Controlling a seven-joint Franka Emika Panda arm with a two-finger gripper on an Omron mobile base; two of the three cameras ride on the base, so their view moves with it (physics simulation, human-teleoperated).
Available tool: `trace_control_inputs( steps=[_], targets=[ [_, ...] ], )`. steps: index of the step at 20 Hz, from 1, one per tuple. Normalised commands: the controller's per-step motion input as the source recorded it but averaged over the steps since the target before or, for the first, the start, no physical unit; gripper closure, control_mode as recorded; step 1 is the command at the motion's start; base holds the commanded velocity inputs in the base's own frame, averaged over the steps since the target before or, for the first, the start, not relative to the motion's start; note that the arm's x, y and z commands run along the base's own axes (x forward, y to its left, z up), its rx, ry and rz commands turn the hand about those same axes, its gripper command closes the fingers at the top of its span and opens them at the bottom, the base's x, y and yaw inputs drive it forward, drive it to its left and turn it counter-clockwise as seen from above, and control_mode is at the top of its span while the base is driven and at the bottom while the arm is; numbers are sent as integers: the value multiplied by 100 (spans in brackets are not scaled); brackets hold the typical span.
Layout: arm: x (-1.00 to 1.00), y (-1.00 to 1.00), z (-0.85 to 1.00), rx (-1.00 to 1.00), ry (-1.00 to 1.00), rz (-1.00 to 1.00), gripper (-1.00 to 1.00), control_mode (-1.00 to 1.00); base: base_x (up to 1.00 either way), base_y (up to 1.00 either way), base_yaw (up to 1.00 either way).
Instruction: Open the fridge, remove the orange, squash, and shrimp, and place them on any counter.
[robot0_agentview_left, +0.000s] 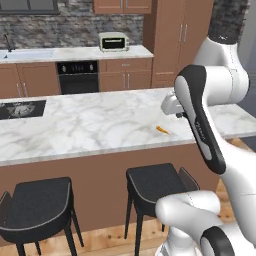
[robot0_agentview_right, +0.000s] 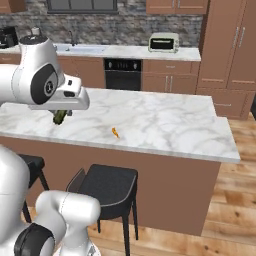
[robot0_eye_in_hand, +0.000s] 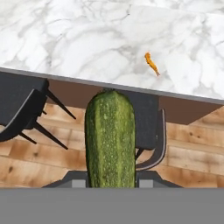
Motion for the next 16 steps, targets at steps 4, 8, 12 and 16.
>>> trace_control_inputs(
  steps=[4,8,12,16],
  targets=[
    [55,0,-10,0,4,0,100,-100,0,0,0],
    [69,0,-36,0,0,0,100,-100,0,0,0],
    [92,0,-67,-5,0,0,100,-100,0,0,0],
    [100,0,-73,-9,1,0,100,-100,0,0,0]
  ],
)
